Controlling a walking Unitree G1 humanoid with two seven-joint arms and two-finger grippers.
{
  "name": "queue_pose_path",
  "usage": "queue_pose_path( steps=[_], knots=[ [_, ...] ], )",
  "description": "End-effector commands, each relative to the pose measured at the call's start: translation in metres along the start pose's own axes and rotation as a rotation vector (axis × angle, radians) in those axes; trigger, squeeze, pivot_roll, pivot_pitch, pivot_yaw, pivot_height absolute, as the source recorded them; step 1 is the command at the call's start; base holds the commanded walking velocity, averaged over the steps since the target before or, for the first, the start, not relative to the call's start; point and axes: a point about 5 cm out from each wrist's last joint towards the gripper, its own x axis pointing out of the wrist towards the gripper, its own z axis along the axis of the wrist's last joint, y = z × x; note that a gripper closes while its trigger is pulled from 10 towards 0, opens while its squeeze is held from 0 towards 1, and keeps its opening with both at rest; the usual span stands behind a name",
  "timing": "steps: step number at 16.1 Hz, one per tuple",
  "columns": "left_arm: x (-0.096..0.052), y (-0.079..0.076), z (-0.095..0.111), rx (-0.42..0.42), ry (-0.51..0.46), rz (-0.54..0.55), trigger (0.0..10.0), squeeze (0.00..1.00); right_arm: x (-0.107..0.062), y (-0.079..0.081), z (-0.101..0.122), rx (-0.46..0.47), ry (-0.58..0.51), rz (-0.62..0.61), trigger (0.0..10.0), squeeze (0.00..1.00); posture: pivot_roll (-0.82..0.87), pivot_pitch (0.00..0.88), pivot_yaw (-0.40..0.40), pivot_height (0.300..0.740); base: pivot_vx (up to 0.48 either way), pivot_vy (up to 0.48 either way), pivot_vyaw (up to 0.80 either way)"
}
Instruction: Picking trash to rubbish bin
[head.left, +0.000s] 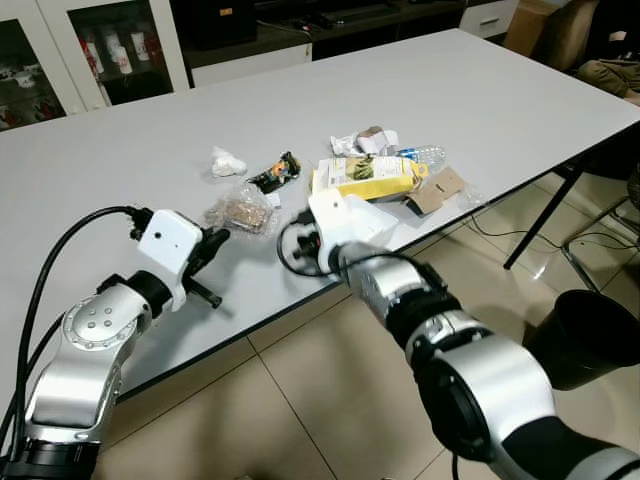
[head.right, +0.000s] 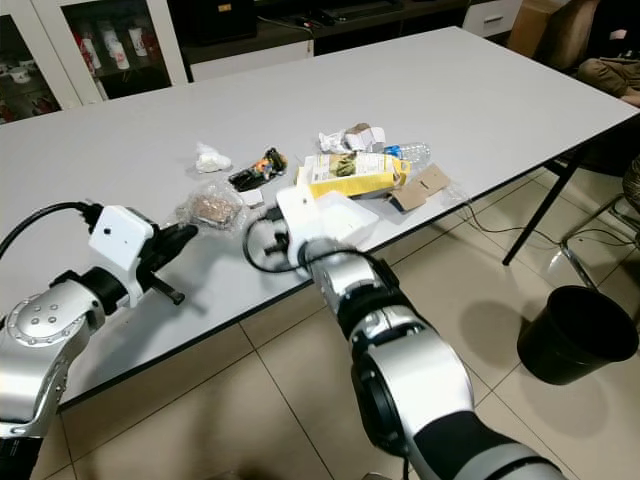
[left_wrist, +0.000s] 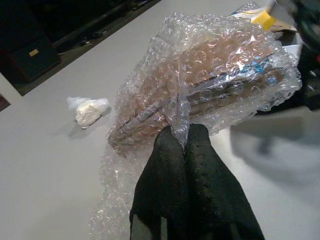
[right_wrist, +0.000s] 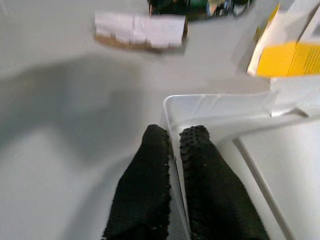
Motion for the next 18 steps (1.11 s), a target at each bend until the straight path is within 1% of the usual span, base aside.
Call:
queue_pose_path(
  steps=[1, 3, 5, 6, 7, 8, 10, 11, 12, 13, 14, 15, 17, 18],
  knots=[
    [0.001, -0.004, -0.001, 0.003, 0.003, -0.022, 0.0, 0.00, 0.001, 0.004, 0.009, 0.020, -0.012, -0.009, 0.0, 0.00, -0.02, 0.032, -0.014, 0.740, 0.000, 0.000, 0.00],
    [-0.001, -0.006, 0.000, 0.010, 0.005, -0.023, 0.0, 0.00, 0.000, 0.004, 0.014, -0.004, -0.031, -0.007, 0.0, 0.00, -0.02, 0.030, -0.020, 0.740, 0.000, 0.000, 0.00],
    [-0.007, -0.004, -0.004, -0.011, 0.019, 0.012, 0.0, 0.00, 0.000, 0.000, -0.001, -0.078, 0.010, 0.002, 0.0, 0.00, -0.05, 0.032, -0.015, 0.740, 0.000, 0.000, 0.00],
    [-0.008, -0.004, -0.004, -0.012, 0.022, 0.015, 0.0, 0.00, -0.001, -0.001, -0.004, -0.087, 0.017, 0.002, 0.0, 0.00, -0.05, 0.032, -0.015, 0.740, 0.000, 0.000, 0.00],
    [-0.009, -0.007, -0.006, -0.018, 0.026, 0.015, 0.0, 0.00, -0.003, -0.012, -0.008, -0.061, 0.023, -0.025, 0.0, 0.00, -0.05, 0.037, -0.010, 0.740, 0.000, 0.000, 0.00],
    [-0.009, -0.009, -0.005, -0.022, 0.024, 0.016, 0.0, 0.00, -0.005, -0.017, -0.010, -0.058, 0.017, -0.046, 0.0, 0.00, -0.05, 0.036, -0.015, 0.740, 0.000, 0.000, 0.00],
    [-0.009, -0.009, -0.005, -0.028, 0.021, 0.023, 0.0, 0.00, -0.008, -0.020, -0.016, -0.036, -0.004, -0.079, 0.0, 0.00, -0.06, 0.045, -0.017, 0.740, 0.000, 0.000, 0.00],
    [-0.009, -0.010, -0.003, -0.037, 0.013, 0.033, 0.0, 0.00, -0.013, -0.025, -0.019, -0.011, -0.031, -0.098, 0.0, 0.00, -0.06, 0.054, -0.018, 0.740, 0.000, 0.000, 0.00],
    [-0.008, -0.011, -0.003, -0.049, 0.010, 0.040, 0.0, 0.00, -0.018, -0.030, -0.020, -0.021, -0.049, -0.115, 0.0, 0.00, -0.06, 0.056, -0.014, 0.740, 0.000, 0.000, 0.00],
    [-0.005, -0.015, -0.001, -0.082, -0.002, 0.059, 0.0, 0.00, -0.033, -0.044, -0.022, -0.010, -0.087, -0.178, 0.0, 0.00, -0.07, 0.054, -0.011, 0.740, 0.000, 0.000, 0.00],
    [-0.003, -0.019, 0.001, -0.121, -0.015, 0.071, 0.0, 0.00, -0.044, -0.046, -0.023, -0.030, -0.110, -0.180, 0.0, 0.00, -0.07, 0.056, -0.011, 0.740, 0.000, 0.000, 0.00],
    [-0.001, -0.022, 0.002, -0.141, -0.023, 0.075, 0.0, 0.00, -0.054, -0.047, -0.023, -0.046, -0.129, -0.178, 0.0, 0.00, -0.07, 0.052, -0.010, 0.740, 0.000, 0.000, 0.00],
    [0.000, -0.023, 0.003, -0.158, -0.031, 0.094, 0.0, 0.00, -0.067, -0.049, -0.022, -0.051, -0.155, -0.183, 0.0, 0.00, -0.07, 0.050, -0.010, 0.740, 0.000, 0.000, 0.00],
    [0.000, -0.023, 0.006, -0.201, -0.049, 0.115, 0.0, 0.00, -0.081, -0.050, -0.020, -0.067, -0.179, -0.200, 0.0, 0.00, -0.07, 0.047, -0.014, 0.740, 0.000, 0.000, 0.00]
  ],
)
